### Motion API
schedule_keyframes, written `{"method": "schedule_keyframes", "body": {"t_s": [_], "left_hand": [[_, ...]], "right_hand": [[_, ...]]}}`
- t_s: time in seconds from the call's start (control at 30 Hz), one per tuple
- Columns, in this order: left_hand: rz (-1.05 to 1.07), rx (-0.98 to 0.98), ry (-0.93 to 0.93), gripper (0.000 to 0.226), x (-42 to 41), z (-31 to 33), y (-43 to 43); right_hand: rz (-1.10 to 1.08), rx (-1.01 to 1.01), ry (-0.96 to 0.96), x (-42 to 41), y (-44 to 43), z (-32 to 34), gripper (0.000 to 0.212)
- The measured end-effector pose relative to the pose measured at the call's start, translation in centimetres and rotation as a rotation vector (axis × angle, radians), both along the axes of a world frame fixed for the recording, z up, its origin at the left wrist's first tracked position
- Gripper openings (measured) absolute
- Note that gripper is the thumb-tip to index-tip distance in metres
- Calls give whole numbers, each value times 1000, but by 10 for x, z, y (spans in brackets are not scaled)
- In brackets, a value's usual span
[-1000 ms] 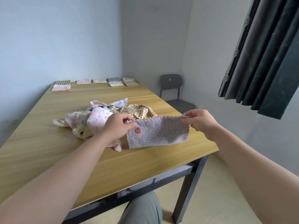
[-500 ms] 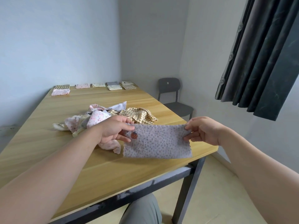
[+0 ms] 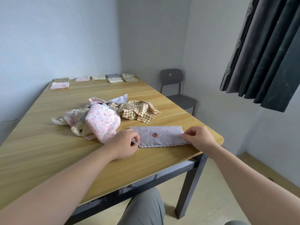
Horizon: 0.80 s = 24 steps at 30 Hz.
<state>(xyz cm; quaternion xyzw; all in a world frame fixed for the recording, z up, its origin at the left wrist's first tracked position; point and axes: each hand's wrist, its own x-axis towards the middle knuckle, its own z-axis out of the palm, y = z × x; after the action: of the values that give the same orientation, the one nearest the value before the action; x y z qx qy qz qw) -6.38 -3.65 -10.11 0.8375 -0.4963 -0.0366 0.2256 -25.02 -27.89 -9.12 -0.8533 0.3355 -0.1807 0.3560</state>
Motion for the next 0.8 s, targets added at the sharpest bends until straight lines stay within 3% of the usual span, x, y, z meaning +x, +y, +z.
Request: {"method": "schedule_keyframes", "body": {"t_s": [0.17, 0.23, 0.37, 0.43, 0.6, 0.8], "left_hand": [[-1, 85, -72, 4, -2, 3, 1], [19, 101, -170, 19, -1, 5, -1], [24, -25, -210, 26, -11, 13, -27], [58, 3, -185, 34, -16, 13, -49], [150, 193, -90, 55, -13, -16, -80], [127, 343, -80, 65, -9, -21, -76]], "right_hand": [[-26, -46, -22, 2, -4, -2, 2], [-35, -75, -10, 5, -4, -2, 3], [-30, -340, -60, 21, 9, -1, 22], [50, -393, -53, 37, 22, 1, 32], [274, -359, 191, 74, 39, -12, 59], [314, -418, 418, 79, 29, -32, 57]]}}
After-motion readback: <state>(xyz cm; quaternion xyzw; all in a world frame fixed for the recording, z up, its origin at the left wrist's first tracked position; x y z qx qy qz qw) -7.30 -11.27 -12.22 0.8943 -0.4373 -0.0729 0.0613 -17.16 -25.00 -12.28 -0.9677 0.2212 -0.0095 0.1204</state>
